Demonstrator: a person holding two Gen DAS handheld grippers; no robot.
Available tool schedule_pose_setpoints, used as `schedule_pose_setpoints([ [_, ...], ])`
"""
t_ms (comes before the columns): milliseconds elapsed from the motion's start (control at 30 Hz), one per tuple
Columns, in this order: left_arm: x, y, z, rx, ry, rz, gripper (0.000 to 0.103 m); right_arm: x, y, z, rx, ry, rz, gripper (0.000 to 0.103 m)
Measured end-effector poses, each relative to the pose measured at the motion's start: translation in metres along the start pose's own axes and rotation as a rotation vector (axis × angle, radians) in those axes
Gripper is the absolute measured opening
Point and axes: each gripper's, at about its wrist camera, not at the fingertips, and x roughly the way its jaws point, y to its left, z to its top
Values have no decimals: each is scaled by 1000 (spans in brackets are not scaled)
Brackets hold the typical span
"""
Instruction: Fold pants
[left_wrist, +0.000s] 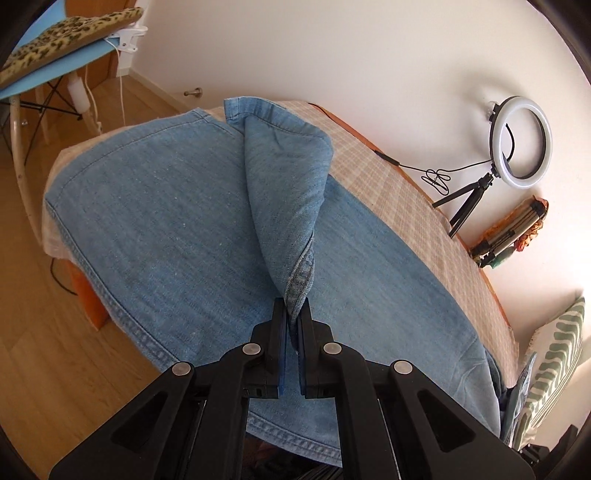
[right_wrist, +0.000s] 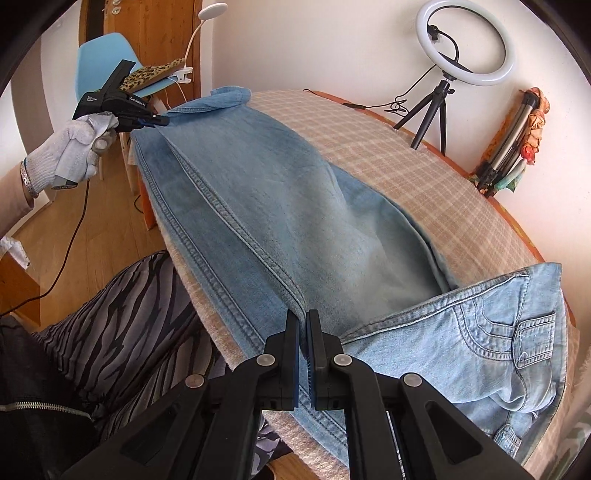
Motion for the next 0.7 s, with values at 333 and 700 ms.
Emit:
schedule_pose_setpoints([
  [333, -9, 22, -37, -32, 6, 20, 4, 3, 5, -14, 15, 52, 14, 1],
  [700, -34, 14, -16, 45, -59, 79, 30, 4, -2, -5, 48, 52, 29, 22],
])
